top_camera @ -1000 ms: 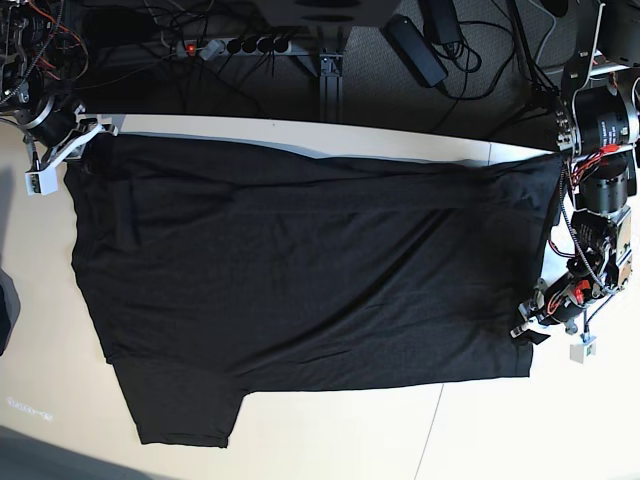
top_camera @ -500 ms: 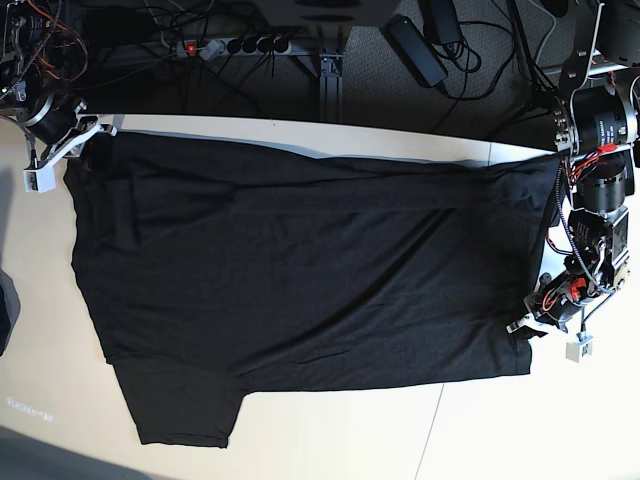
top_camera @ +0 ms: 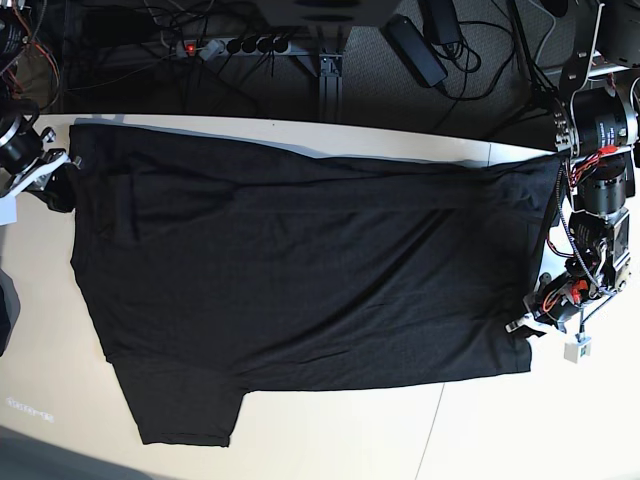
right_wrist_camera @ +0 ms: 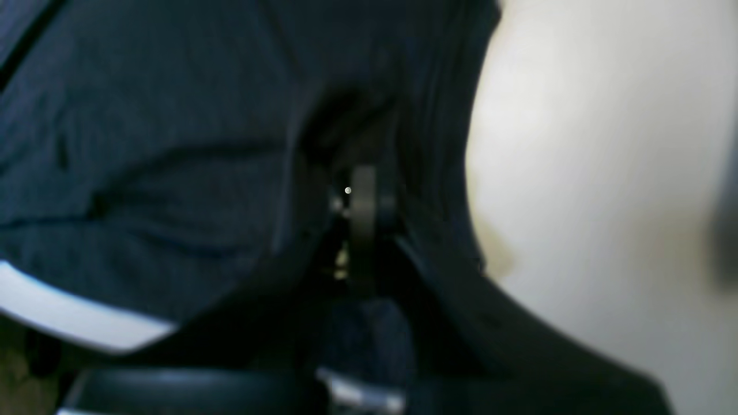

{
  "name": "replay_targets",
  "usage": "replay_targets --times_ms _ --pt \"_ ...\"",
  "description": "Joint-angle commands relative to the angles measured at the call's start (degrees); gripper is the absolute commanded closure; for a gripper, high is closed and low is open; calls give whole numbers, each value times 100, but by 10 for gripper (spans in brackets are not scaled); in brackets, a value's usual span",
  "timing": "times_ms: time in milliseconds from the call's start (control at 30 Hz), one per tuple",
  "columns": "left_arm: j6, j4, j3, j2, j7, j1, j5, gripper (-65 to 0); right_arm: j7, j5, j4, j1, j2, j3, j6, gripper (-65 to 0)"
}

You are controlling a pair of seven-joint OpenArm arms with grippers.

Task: Fold the T-shirt properly

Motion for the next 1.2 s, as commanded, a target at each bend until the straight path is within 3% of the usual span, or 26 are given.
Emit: replay_targets --times_ms 0,200,367,500,600,733,867,1167 --pt "-133 -4 44 -26 444 -44 203 0 138 26 15 190 192 63 203 0" --pt "-131 -4 560 -42 450 -42 205 0 387 -435 -822 1445 313 11 203 0" --pt "-131 -4 938 -42 452 -42 208 0 743 -1054 -2315 2806 313 11 201 0" --pt "-131 -4 953 -52 455 -42 208 0 1071 -1329 -3919 3917 313 7 201 -239" --pt "-131 -4 953 -92 483 -42 208 0 1309 -1384 -5158 4601 308 -70 203 -321" --pt "-133 -4 953 -118 518 -42 205 0 1432 -1384 -6332 5222 278 -455 205 -321" --pt "-131 -4 953 -120 514 -42 203 0 1515 -1408 -6795 5462 144 -1016 203 -321" --pt "-131 -4 953 -120 509 -44 201 0 1515 -1606 -6900 5497 -649 -1591 203 -321"
